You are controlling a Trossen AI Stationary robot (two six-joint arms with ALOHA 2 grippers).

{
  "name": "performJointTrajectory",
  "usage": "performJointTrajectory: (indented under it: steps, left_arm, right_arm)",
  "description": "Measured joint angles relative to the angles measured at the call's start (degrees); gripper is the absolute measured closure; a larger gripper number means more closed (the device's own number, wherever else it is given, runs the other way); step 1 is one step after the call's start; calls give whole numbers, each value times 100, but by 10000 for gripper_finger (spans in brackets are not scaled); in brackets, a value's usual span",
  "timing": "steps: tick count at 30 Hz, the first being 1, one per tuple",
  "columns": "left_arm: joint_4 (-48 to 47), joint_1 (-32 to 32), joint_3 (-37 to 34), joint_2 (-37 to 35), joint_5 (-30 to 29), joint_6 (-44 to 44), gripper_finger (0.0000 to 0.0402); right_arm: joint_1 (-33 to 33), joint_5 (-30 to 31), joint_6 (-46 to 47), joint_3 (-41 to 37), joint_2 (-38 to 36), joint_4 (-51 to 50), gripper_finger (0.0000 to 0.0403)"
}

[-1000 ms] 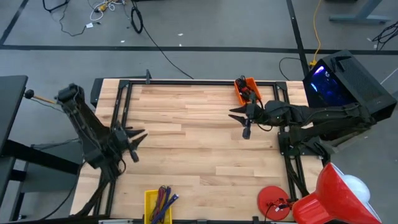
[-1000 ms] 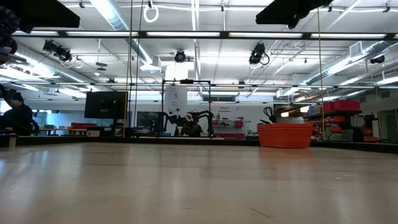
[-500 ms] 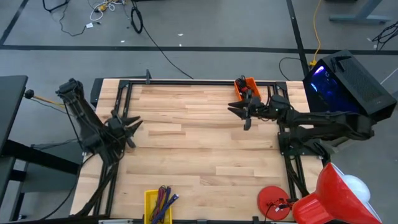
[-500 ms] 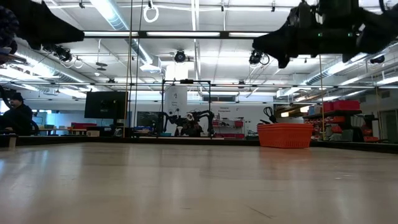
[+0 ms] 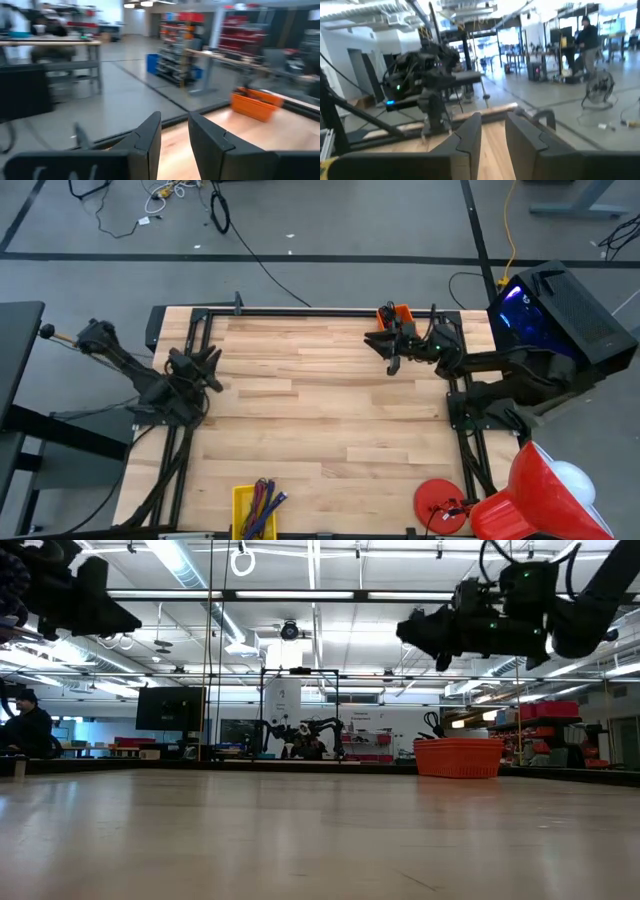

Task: Pick & Place USB Port
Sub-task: Return to Home Position

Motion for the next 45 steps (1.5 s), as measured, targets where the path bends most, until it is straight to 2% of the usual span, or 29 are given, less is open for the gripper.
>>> performJointTrajectory:
  steps: [10, 15, 20, 25, 30, 35, 42, 45]
  left_arm:
    - [495, 1631, -104, 293, 0, 24, 298]
    - [1099, 2035, -553, 292, -4, -47, 298]
    - [1521, 1874, -1029, 305, 7, -46, 298]
    - [1555, 1461, -1018, 305, 0, 218, 298]
    - [1542, 936, -1019, 307, 2, 535, 298]
    - [1371, 492, -1021, 305, 0, 525, 298]
    - [1466, 549, -1025, 305, 37, 500, 298]
    - [1631, 561, -1025, 305, 441, 516, 298]
  right_arm:
    - [42, -74, 532, 0, 1434, 1714, 312]
    - [162, -166, 615, 2, 1704, 1788, 312]
    - [263, -164, 576, 4, 1842, 1581, 312]
    - [393, -58, 437, 4, 1850, 1171, 312]
    - [701, 529, 253, 7, 1855, 327, 312]
    - [1082, 1020, 96, 7, 1854, 16, 312]
    - [1282, 1711, -117, 7, 1850, -759, 312]
    - [1281, 1789, 182, 4, 1853, -1026, 312]
